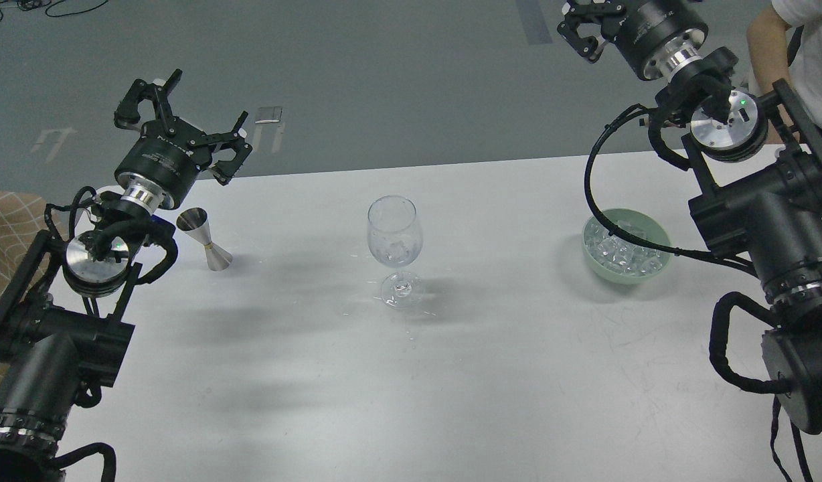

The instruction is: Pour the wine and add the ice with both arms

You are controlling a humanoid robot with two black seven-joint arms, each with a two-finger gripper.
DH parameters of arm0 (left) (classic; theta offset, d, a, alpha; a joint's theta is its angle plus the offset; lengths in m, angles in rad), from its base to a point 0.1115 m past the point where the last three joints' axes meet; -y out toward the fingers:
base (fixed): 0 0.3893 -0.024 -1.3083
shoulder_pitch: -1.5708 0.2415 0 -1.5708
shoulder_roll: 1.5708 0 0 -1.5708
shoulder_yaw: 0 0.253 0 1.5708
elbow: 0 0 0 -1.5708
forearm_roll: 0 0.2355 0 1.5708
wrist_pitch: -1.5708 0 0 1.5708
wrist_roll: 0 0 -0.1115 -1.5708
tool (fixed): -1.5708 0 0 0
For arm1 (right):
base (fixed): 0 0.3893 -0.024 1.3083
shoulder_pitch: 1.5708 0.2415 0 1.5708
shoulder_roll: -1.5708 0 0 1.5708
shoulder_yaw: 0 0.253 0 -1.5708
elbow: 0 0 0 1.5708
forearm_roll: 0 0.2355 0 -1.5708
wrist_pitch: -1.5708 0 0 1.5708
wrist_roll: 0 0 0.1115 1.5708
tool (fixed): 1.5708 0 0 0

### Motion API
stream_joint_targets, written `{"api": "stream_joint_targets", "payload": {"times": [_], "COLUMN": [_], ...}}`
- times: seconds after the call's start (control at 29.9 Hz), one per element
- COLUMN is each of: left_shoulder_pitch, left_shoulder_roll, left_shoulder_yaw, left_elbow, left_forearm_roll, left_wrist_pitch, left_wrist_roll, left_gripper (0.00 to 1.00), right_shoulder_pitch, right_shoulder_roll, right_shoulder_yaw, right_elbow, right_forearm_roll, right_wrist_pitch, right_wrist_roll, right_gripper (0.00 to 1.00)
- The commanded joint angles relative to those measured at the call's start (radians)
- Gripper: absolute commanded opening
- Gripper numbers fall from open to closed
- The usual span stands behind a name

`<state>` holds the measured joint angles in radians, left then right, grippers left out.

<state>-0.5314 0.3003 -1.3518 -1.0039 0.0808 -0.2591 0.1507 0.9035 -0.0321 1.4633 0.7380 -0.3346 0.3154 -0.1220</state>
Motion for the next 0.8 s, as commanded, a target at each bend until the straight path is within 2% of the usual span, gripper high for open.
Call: {"api": "stream_joint_targets", "payload": {"times": [0.0, 0.03, 0.1, 0.17, 0.2, 0.27, 0.43, 0.77], "left_shoulder_pitch": [-0.021, -0.018, -0.009, -0.009, -0.009, -0.010, -0.009, -0.016], "left_shoulder_roll": [-0.001, -0.003, -0.004, -0.001, 0.000, -0.001, -0.003, 0.025], "left_shoulder_yaw": [-0.001, -0.003, 0.003, 0.008, 0.010, 0.011, 0.016, 0.072], "left_elbow": [0.016, 0.014, 0.002, 0.010, 0.013, 0.014, 0.014, 0.011], "left_forearm_roll": [-0.001, -0.001, -0.001, 0.017, 0.025, 0.043, 0.047, 0.045], "left_wrist_pitch": [-0.008, -0.012, -0.025, -0.043, -0.045, -0.046, -0.048, -0.051], "left_wrist_roll": [-0.017, -0.028, -0.083, -0.161, -0.172, -0.184, -0.174, -0.174], "left_gripper": [0.97, 0.97, 0.97, 0.97, 0.97, 0.97, 0.98, 0.98], "right_shoulder_pitch": [-0.009, -0.009, -0.012, -0.020, -0.021, -0.032, -0.049, -0.083], "right_shoulder_roll": [0.032, 0.032, 0.032, 0.032, 0.032, 0.032, 0.032, 0.032], "right_shoulder_yaw": [0.000, 0.002, 0.000, 0.002, 0.002, 0.002, 0.006, 0.008], "right_elbow": [-0.012, -0.014, -0.012, -0.011, -0.009, -0.005, 0.021, 0.020], "right_forearm_roll": [0.031, 0.031, 0.035, 0.034, 0.035, 0.034, 0.035, 0.035], "right_wrist_pitch": [0.037, 0.037, 0.039, 0.037, 0.040, 0.056, 0.096, 0.114], "right_wrist_roll": [0.002, 0.002, 0.002, 0.004, 0.005, 0.018, 0.070, 0.070], "right_gripper": [1.00, 1.00, 1.00, 1.00, 1.00, 1.00, 1.00, 1.00]}}
